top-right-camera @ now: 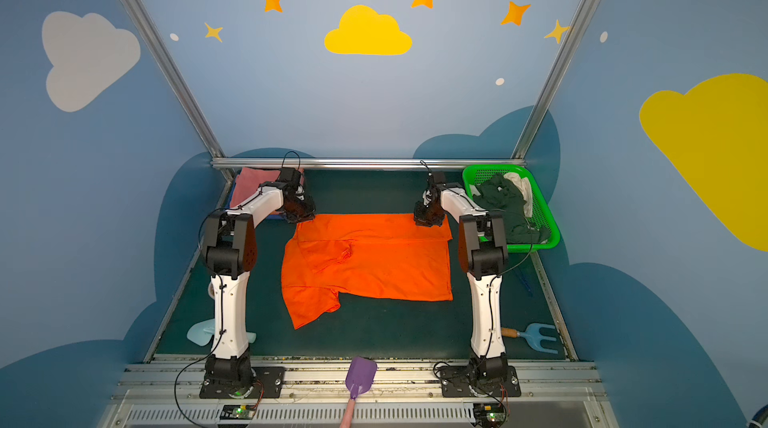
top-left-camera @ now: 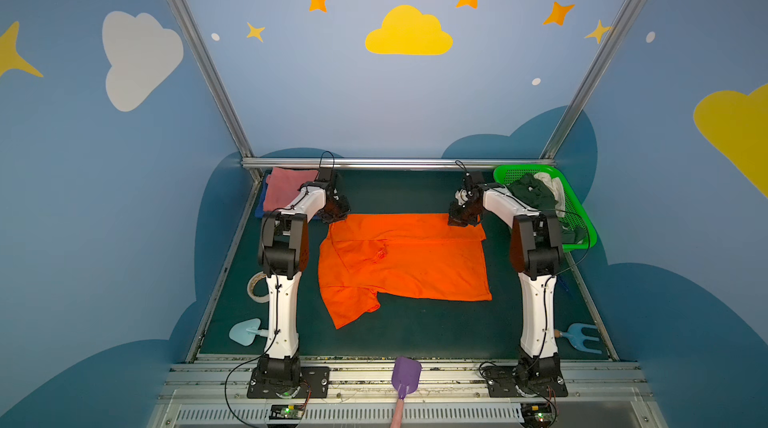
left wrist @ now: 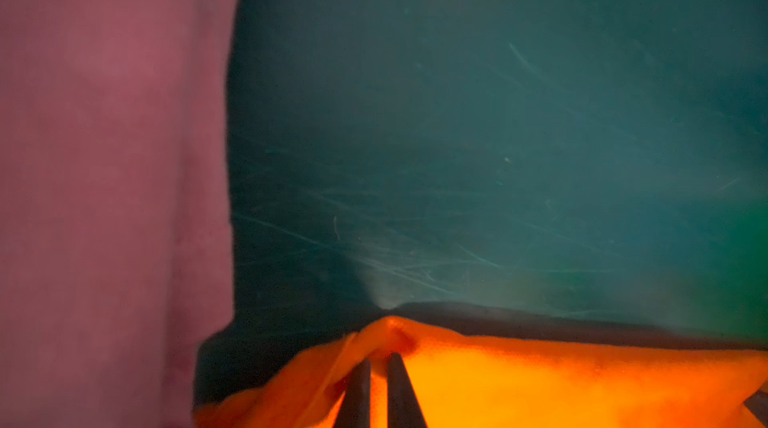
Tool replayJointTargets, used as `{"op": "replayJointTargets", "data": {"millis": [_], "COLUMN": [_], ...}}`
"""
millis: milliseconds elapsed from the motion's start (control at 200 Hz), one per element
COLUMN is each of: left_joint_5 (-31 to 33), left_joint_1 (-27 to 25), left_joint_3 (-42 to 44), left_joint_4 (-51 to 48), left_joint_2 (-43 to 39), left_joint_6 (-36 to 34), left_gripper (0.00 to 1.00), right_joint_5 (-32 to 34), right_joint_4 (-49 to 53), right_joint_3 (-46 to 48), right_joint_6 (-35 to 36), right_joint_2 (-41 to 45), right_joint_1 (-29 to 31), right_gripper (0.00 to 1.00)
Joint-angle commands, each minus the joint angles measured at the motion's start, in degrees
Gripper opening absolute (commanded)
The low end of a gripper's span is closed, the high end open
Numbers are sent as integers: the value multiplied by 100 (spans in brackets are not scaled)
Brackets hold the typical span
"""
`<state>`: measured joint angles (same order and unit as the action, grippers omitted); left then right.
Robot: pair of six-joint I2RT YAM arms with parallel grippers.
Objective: Fold and stack the t-shirts
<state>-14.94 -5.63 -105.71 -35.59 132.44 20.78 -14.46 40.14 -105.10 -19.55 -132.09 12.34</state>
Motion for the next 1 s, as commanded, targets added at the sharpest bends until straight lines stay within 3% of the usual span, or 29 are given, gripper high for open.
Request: {"op": "replayJointTargets", "data": {"millis": [0, 240, 436, 586, 716, 996], "left_joint_5": [-140, -127, 532, 1052, 1625, 1723], "left_joint_1": [15, -70, -276, -584, -974, -1891], "left_joint_3": [-45, 617, 2317, 3740, 4717, 6302], "left_joint_4": [-168, -15, 344, 192, -446, -1134], "left_joint_2": [-242, -1915, -4007, -5468, -6437, -7560], "left_joint_6": [-83, -144, 192, 768, 1373, 2598], "left_gripper": [15, 29, 39, 53, 54, 54], "right_joint_5": [-51, -191, 72, 305, 655, 834], "right_joint_4": [210, -66, -360, -496, -400, -218], "right_joint_3": [-15, 669, 2028, 3197, 4208, 5653], "right_joint_6": [46, 117, 42, -163, -348, -731], "right_joint_2": [12, 1378, 3032, 4221, 5193, 6352], "right_joint_1": [-40, -36, -30, -20, 31, 79], "right_gripper": [17, 27, 33, 33, 35, 40]}}
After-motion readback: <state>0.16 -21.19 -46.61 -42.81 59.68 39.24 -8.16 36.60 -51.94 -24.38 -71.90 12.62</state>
